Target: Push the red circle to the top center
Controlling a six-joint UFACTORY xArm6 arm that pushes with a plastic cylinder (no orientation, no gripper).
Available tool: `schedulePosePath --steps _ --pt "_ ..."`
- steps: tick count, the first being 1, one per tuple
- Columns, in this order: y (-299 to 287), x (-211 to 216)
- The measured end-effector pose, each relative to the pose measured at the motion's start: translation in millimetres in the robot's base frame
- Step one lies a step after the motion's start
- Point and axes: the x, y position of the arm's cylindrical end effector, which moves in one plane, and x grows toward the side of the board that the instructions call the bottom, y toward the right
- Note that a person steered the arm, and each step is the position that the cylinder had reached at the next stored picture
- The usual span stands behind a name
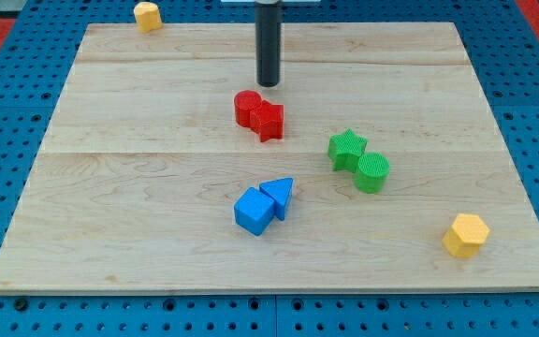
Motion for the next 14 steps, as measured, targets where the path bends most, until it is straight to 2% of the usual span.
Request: schedulePosePath --steps 1,2,5,7,10,12,13,14 --pt "-39 1" --pt "-76 23" --pt "-18 91" --pt "-2 61" --pt "2 -24" --pt "-25 -23" --pt "-25 -64" --pt "-26 -74"
